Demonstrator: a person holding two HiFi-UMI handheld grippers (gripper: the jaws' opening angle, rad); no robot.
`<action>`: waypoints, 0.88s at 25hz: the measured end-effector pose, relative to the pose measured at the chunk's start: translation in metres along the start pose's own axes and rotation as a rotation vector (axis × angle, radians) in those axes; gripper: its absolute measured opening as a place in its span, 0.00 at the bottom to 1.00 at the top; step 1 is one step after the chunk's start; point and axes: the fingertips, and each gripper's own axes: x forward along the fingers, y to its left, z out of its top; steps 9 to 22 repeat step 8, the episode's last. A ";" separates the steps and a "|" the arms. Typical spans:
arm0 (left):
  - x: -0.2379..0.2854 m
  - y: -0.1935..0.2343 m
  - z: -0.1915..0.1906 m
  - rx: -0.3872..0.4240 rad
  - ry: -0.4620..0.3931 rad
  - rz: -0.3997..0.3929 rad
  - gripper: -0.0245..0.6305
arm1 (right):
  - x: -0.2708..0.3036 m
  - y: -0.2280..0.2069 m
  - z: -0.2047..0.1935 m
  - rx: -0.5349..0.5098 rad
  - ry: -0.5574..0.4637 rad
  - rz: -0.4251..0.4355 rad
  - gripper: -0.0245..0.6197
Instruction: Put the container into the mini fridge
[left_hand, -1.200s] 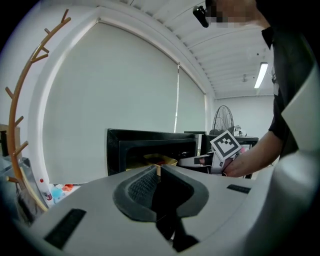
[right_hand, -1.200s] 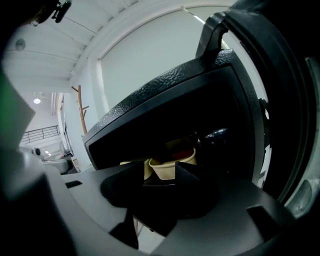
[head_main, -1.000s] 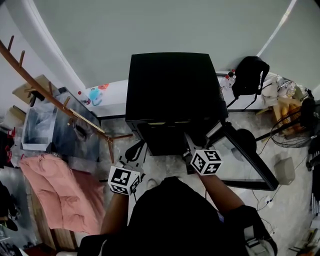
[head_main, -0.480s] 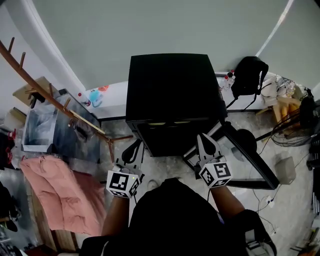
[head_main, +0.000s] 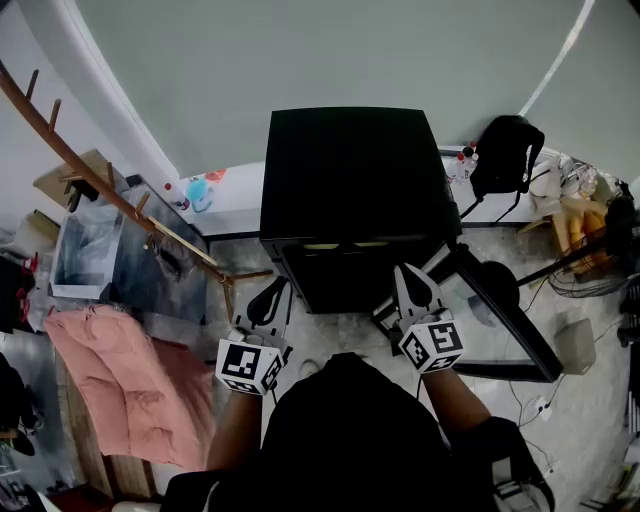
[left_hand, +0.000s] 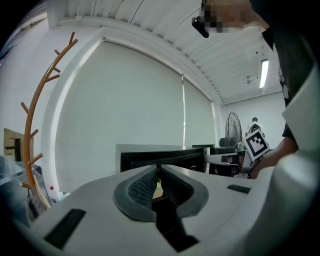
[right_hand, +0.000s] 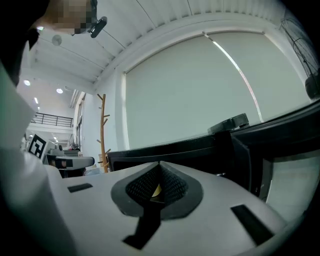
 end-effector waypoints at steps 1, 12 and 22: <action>0.000 0.001 0.000 0.000 -0.001 0.001 0.10 | 0.001 0.001 0.001 0.001 -0.003 0.004 0.09; -0.002 0.000 -0.001 -0.015 0.002 0.003 0.10 | 0.004 0.009 0.005 0.009 -0.013 0.028 0.09; -0.002 0.000 -0.001 -0.015 0.002 0.003 0.10 | 0.004 0.009 0.005 0.009 -0.013 0.028 0.09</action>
